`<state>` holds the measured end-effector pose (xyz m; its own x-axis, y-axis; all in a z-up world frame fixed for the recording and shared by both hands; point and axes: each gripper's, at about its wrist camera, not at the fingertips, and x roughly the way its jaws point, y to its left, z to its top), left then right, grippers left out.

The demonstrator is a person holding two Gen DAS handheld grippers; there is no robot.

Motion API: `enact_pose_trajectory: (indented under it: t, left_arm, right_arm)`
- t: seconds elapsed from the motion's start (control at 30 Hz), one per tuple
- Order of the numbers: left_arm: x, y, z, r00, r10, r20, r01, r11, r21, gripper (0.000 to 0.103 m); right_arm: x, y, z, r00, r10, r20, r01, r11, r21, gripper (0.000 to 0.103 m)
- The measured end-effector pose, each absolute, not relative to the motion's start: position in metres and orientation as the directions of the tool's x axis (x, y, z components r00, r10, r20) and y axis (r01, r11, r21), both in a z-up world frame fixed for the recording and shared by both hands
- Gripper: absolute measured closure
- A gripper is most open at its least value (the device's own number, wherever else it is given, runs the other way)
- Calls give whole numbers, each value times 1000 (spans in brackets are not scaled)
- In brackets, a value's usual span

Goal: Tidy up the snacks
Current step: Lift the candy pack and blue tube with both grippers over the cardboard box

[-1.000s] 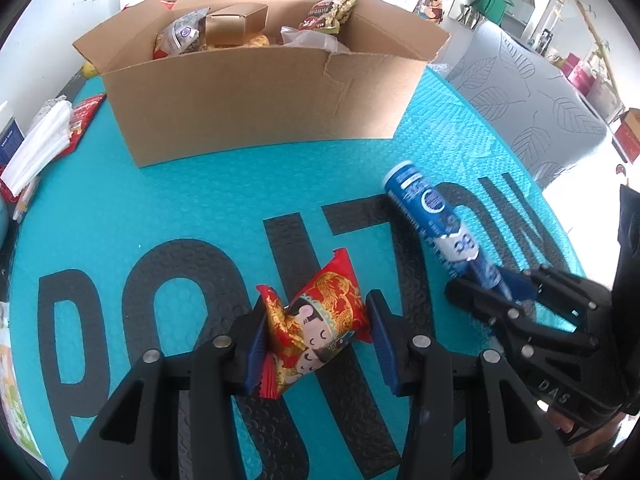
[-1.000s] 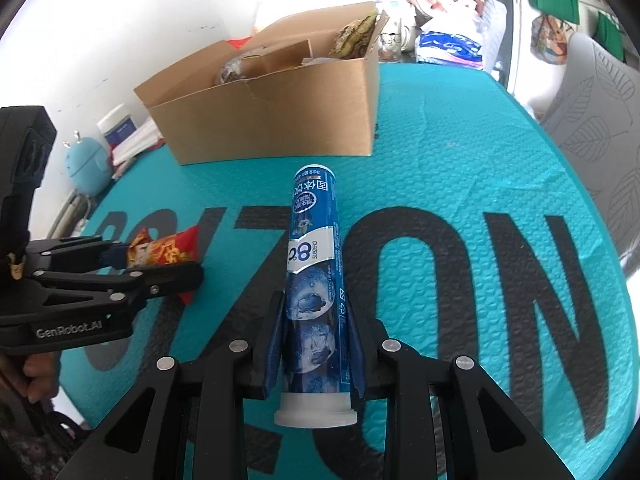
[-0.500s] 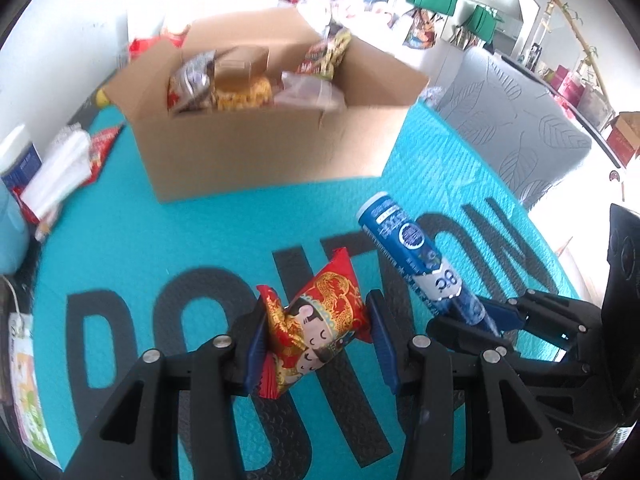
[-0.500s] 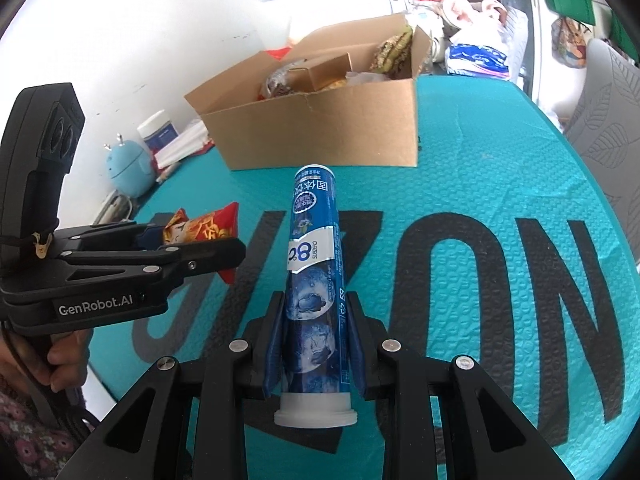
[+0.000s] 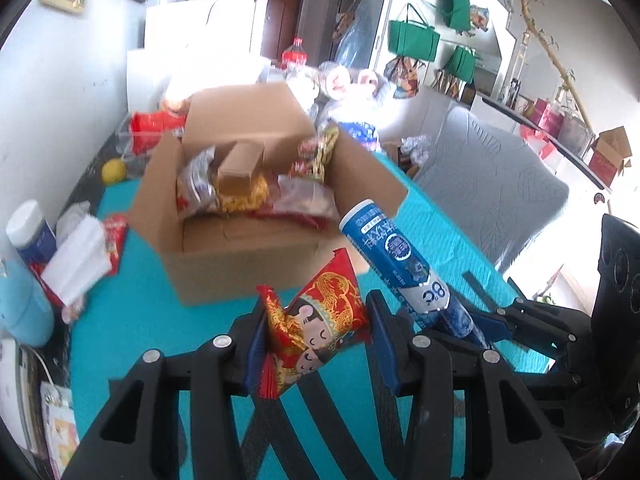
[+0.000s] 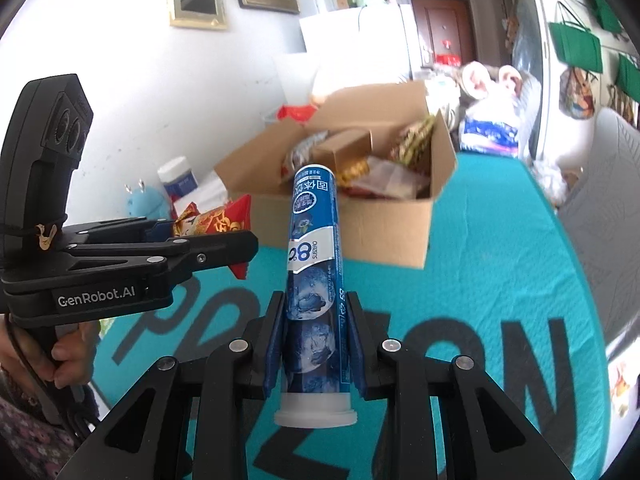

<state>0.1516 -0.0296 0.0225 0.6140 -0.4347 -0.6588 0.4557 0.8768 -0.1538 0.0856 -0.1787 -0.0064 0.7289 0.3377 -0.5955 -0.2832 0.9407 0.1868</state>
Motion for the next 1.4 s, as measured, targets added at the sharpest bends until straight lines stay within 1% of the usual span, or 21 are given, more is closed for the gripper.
enact_pose_trajectory:
  t: [0.27,0.67,0.93,1.03,1.17,1.27,1.4]
  left_arm:
    - [170,-33,65,683,-475,-556,482,864,-146,58]
    - [232,-33,98,746,-472,-471,460,875,-149,58]
    - [285,-38,108,770,-461,-440,460,880,-117,58]
    - [304,-39,106,774,-460,-435,454,882,-125,58]
    - [325,-37,100,803,-421,-422,402,905,-138,58]
    - [343,-35,92,797,-420,-434,391,906,-160,58]
    - [365,-35,76,792,-395,-466,357,918,-170,58]
  right_arm:
    - [106,-173,32,768,358,-530,-327,932,155,75]
    - [163,-185,73,805,364,-468,-338,930,141,75]
    - [216,-194,87,829,336,-447,-316,941,122,75]
    - [237,-196,88,836,323,-445,-301,946,120,75]
    - [261,-200,85,845,299,-444,-273,954,124,75]
    - [282,-203,78,845,264,-465,-235,965,119,75]
    - [305,-208,66,830,262,-492,-213,965,154,75]
